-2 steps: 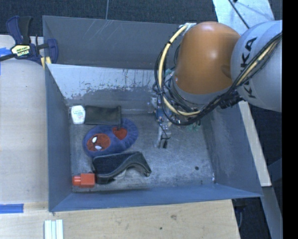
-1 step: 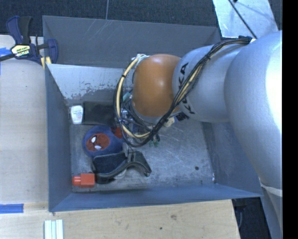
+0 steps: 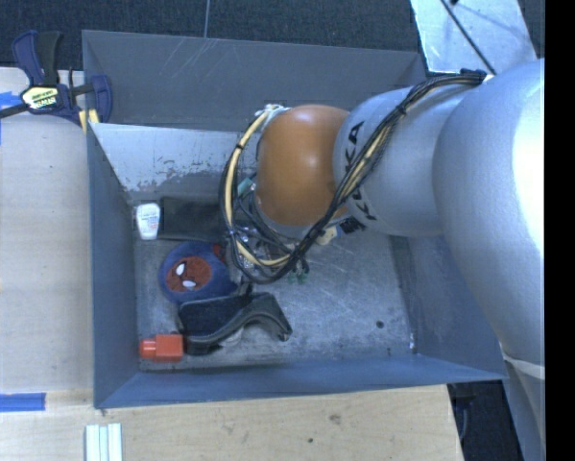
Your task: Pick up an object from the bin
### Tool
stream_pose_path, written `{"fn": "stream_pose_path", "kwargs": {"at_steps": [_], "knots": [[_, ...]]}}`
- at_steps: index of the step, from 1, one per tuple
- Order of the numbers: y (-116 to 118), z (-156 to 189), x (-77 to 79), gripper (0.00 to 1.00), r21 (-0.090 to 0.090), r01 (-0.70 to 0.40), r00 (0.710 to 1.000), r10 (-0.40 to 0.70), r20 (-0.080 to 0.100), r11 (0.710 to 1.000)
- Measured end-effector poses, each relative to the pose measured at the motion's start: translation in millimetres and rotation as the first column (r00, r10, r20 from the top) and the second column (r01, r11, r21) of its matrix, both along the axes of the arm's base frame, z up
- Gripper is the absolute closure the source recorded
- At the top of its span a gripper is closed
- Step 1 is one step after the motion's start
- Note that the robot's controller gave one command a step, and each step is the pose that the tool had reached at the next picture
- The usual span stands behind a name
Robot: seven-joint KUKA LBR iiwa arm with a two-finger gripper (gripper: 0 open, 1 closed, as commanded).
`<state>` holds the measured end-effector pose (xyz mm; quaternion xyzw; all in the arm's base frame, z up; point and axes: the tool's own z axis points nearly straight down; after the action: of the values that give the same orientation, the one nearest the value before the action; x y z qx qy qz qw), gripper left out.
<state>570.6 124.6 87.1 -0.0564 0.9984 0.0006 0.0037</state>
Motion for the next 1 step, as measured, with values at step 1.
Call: {"fn": "stream_pose_path", "kwargs": {"at_steps": [1], "knots": [[-0.3,0.0,0.3,0.00,0.000,0.000,1.000,0.000,0.001,1.000]]}}
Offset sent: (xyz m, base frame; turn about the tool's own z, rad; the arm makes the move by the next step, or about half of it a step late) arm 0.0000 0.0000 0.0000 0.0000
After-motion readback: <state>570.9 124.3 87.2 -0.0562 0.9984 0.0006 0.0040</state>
